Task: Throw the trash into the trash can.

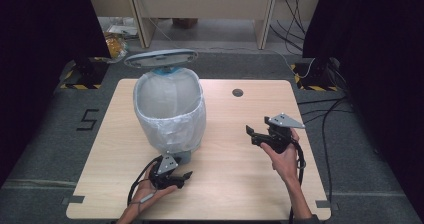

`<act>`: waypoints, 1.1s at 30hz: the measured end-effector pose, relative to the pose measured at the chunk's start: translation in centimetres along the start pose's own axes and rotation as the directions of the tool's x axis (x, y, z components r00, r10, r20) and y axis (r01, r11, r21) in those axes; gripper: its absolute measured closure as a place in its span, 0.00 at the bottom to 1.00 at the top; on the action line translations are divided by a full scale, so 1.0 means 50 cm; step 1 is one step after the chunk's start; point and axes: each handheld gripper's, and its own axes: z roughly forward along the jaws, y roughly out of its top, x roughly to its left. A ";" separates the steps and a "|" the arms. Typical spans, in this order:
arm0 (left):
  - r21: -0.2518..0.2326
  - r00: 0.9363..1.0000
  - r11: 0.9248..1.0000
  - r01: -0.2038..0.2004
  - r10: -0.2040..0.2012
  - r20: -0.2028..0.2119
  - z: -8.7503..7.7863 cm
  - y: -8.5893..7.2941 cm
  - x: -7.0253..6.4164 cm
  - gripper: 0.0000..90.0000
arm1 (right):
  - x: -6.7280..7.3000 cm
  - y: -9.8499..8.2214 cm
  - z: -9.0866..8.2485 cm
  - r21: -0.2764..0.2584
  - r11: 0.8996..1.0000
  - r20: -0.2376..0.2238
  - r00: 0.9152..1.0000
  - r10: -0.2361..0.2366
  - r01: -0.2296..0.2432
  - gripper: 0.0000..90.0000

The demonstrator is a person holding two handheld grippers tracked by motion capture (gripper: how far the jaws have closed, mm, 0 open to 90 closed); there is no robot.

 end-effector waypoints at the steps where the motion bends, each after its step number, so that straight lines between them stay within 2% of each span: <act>1: 0.000 1.000 1.000 0.000 0.000 0.000 0.000 0.000 0.000 0.37 | 0.002 -0.005 0.000 0.002 1.000 -0.004 1.000 0.002 -0.002 0.23; 9: 0.001 1.000 1.000 0.000 0.000 0.002 0.000 0.000 0.001 0.37 | 0.007 -0.038 0.000 0.037 0.999 -0.011 1.000 -0.014 0.015 0.22; 11: 0.001 1.000 1.000 0.000 0.000 0.002 0.000 0.000 0.000 0.37 | 0.008 -0.046 0.001 0.028 1.000 -0.012 1.000 -0.009 0.009 0.22; 18: 0.001 1.000 1.000 0.000 0.000 0.003 0.000 0.000 0.000 0.37 | 0.011 -0.079 0.010 0.078 0.997 -0.018 1.000 -0.009 0.011 0.21; 21: -0.001 1.000 1.000 0.000 0.000 0.004 -0.001 0.000 0.001 0.37 | 0.010 -0.094 0.014 0.113 0.994 -0.014 1.000 -0.015 0.016 0.20; 27: 0.000 1.000 1.000 0.000 0.000 0.004 -0.001 0.000 0.001 0.37 | 0.010 -0.125 0.019 0.150 0.989 -0.014 1.000 -0.008 0.010 0.20; 33: -0.001 1.000 1.000 0.001 -0.001 0.005 -0.001 -0.001 0.001 0.37 | 0.011 -0.159 0.022 0.203 0.979 -0.009 1.000 0.004 -0.002 0.20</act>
